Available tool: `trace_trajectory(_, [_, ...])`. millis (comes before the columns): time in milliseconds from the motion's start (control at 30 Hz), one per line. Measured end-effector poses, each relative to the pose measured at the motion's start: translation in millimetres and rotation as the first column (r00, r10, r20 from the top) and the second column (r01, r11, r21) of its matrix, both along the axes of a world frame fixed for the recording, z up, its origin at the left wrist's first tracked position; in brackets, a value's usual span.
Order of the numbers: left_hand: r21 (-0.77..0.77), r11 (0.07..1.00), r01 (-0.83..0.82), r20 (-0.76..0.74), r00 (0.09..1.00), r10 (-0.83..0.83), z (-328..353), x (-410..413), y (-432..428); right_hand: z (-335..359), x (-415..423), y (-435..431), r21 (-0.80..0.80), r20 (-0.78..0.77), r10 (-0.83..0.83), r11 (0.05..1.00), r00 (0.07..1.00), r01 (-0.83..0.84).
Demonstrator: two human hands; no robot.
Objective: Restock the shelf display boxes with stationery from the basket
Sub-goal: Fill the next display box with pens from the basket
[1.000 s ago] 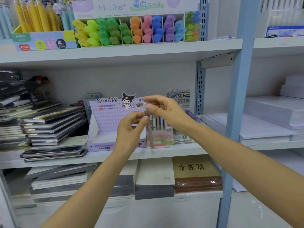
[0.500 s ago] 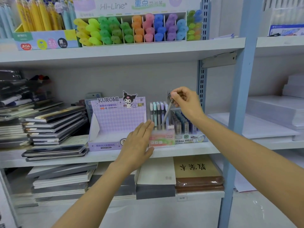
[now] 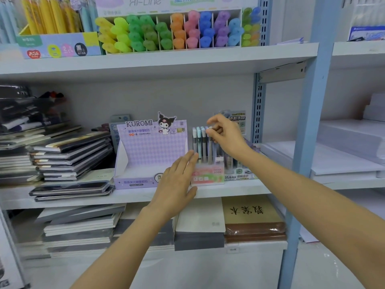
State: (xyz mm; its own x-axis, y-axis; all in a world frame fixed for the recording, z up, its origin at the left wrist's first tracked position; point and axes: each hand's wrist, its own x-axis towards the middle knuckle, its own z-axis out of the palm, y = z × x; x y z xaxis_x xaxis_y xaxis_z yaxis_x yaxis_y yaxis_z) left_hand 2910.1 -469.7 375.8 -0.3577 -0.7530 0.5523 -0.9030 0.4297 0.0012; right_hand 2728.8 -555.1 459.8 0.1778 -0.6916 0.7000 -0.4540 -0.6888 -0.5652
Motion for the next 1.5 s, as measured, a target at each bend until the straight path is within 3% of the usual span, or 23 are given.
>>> trace_trajectory(167, [0.000, 1.000, -0.001, -0.004, 1.000, 0.001, 0, 0, 1, -15, 0, -7, -0.177, -0.040, -0.151, 0.974, 0.988, 0.142])
trace_trajectory(267, [0.012, 1.000, -0.002, -0.017, 1.000, 0.002, 1, 1, 2, -19, 0, -6, -0.161, -0.120, -0.236, 0.963, 0.964, 0.216])
trace_trajectory(333, [0.011, 1.000, 0.013, -0.045, 0.999, -0.012, 1, 0, 4, -21, 0, 4, -0.173, -0.081, -0.227, 0.962, 0.971, 0.210])
trace_trajectory(467, [-0.165, 0.986, 0.031, -0.113, 0.992, -0.050, -16, -1, 18, -43, 7, 49, -0.301, 0.019, 0.022, 0.954, 1.000, -0.015])
trace_trajectory(533, [-0.281, 0.960, -0.005, -0.170, 0.984, -0.045, -39, 1, 23, -70, 14, 75, -0.250, -0.028, 0.150, 0.956, 0.988, -0.152])
trace_trajectory(600, [-0.285, 0.958, -0.021, -0.202, 0.979, -0.039, -71, 5, 27, -104, 21, 94, -0.134, -0.091, 0.241, 0.958, 0.966, -0.252])
trace_trajectory(733, [-0.010, 1.000, -0.025, -0.264, 0.964, 0.022, -156, 17, 40, -192, 34, 111, 0.179, -0.250, 0.322, 0.942, 0.913, -0.284])
trace_trajectory(833, [0.284, 0.957, -0.061, -0.271, 0.952, 0.142, -240, 25, 61, -273, 41, 115, 0.394, -0.396, 0.389, 0.890, 0.832, -0.229])
trace_trajectory(933, [0.567, 0.816, -0.112, -0.155, 0.958, 0.240, -320, 34, 90, -360, 37, 117, 0.612, -0.455, 0.466, 0.782, 0.759, -0.113])
trace_trajectory(1067, [0.801, 0.555, -0.224, 0.044, 0.947, 0.319, -391, 40, 125, -465, 13, 126, 0.782, -0.505, 0.515, 0.613, 0.693, 0.114])
trace_trajectory(1133, [0.860, 0.448, -0.245, 0.109, 0.945, 0.308, -416, 41, 140, -505, -2, 135, 0.819, -0.512, 0.487, 0.524, 0.707, 0.233])
trace_trajectory(1200, [0.878, 0.409, -0.250, 0.124, 0.943, 0.309, -435, 41, 151, -532, -13, 144, 0.831, -0.512, 0.433, 0.467, 0.742, 0.302])
trace_trajectory(1333, [0.840, 0.476, -0.260, 0.089, 0.932, 0.352, -453, 40, 158, -561, -13, 157, 0.842, -0.480, 0.325, 0.431, 0.815, 0.324])
trace_trajectory(1500, [0.812, 0.522, -0.262, 0.025, 0.908, 0.418, -460, 33, 163, -572, -3, 156, 0.782, -0.547, 0.235, 0.486, 0.803, 0.391])
